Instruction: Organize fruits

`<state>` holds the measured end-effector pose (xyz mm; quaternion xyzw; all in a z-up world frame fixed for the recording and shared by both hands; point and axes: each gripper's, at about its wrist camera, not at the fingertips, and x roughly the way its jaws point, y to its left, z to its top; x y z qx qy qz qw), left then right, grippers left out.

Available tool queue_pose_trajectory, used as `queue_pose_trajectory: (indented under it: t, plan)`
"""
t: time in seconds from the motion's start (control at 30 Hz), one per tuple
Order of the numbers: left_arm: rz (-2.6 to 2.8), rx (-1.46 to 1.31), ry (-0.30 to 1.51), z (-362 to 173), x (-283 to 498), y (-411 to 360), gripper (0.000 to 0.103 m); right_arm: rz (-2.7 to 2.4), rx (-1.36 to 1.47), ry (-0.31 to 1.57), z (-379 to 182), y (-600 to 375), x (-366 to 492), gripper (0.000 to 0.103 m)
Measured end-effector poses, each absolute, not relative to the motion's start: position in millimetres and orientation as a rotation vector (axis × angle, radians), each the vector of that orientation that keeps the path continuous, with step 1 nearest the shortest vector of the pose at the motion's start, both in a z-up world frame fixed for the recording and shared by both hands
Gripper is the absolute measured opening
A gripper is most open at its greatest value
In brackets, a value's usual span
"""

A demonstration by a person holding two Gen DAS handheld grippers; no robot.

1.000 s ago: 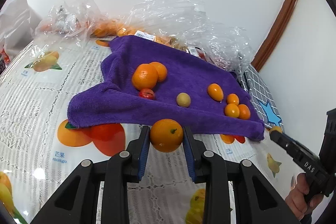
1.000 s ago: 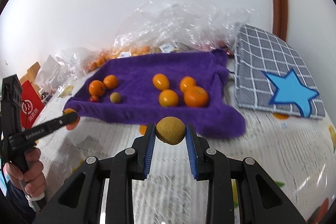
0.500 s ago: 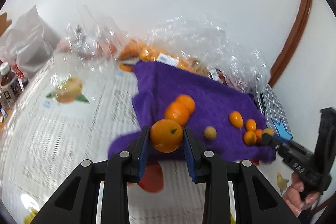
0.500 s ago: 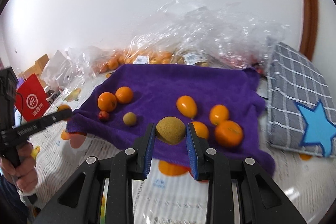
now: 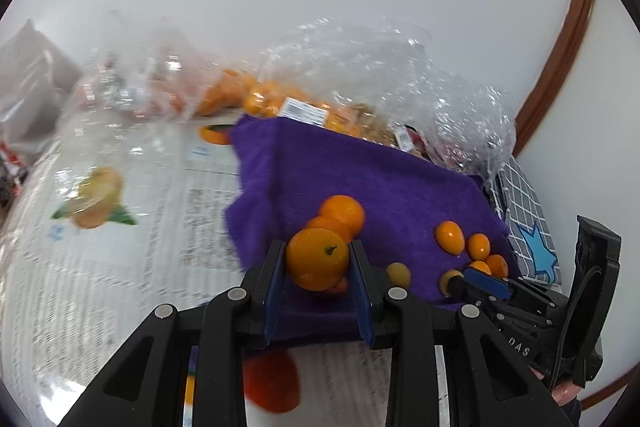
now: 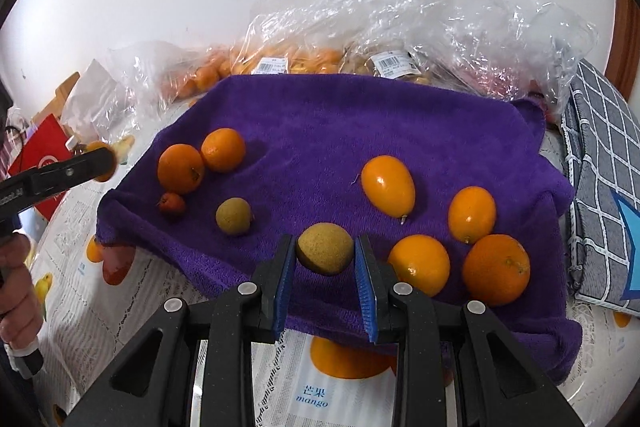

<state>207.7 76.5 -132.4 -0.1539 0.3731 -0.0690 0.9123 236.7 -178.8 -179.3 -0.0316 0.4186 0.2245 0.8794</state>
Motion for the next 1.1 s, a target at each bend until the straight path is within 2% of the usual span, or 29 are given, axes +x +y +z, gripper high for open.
queue_pose_trajectory:
  t: [0.57, 1.0, 1.1]
  plan:
    - [-0.214, -0.175, 0.901, -153, 276, -10, 0.029, 0.444, 0.048, 0.821, -157, -223, 228, 0.031]
    - [-0.148, -0.125, 0.969, -168, 280, -18, 0.030, 0.388, 0.028, 0.797, -154, -233, 223, 0.031]
    - [-0.124, -0.125, 0.966, -161, 274, -15, 0.035, 0.389, 0.036, 0.795, -154, -235, 221, 0.031]
